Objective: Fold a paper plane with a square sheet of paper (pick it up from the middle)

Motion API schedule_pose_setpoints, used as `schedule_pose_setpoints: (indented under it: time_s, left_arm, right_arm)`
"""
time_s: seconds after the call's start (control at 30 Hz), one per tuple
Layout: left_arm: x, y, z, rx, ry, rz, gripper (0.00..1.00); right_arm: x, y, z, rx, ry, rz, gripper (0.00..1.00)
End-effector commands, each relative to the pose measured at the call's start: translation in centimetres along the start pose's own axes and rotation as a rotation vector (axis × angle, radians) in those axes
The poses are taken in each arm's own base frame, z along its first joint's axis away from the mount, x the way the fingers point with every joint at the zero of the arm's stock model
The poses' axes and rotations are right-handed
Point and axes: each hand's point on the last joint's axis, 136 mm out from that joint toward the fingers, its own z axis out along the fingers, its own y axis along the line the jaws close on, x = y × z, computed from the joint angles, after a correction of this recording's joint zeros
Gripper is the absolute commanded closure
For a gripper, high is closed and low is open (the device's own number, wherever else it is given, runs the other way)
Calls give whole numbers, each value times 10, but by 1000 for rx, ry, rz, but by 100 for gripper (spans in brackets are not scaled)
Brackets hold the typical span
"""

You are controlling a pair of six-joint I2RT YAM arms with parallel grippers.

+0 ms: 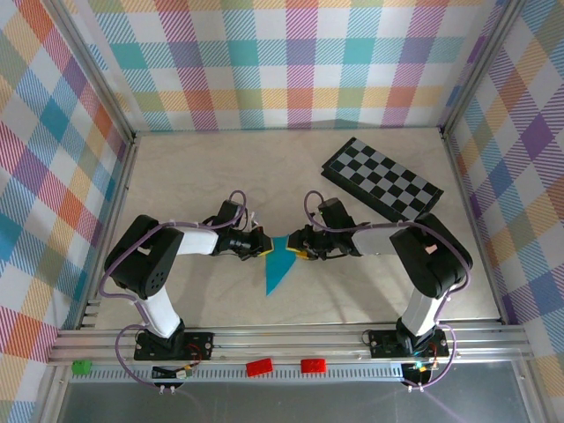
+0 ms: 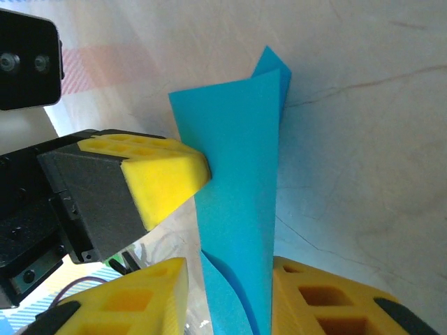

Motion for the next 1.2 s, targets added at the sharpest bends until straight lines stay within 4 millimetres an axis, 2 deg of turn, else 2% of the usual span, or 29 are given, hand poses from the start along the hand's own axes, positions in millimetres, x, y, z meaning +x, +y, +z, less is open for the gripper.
schedule_pose_setpoints:
  time_s: [0.0, 0.43, 0.77, 1.0, 1.17]
  left_arm:
    - [22, 29, 2, -82, 55, -73, 100]
    - [22, 27, 2, -74, 51, -75, 100]
    - [21, 22, -1, -55, 44, -73, 100]
    - [16, 6, -8, -7, 13, -49, 100]
    - [1, -22, -35, 64, -123, 0, 85]
  right_arm:
    - [0, 5, 2, -23, 46, -40, 69]
    - [-2, 8, 9, -37, 96, -58, 74]
    - [-1, 0, 13, -9, 119, -40, 86]
    - [-2, 0, 13, -5, 112, -19, 97]
    - [-7, 4, 7, -3, 60, 7, 100]
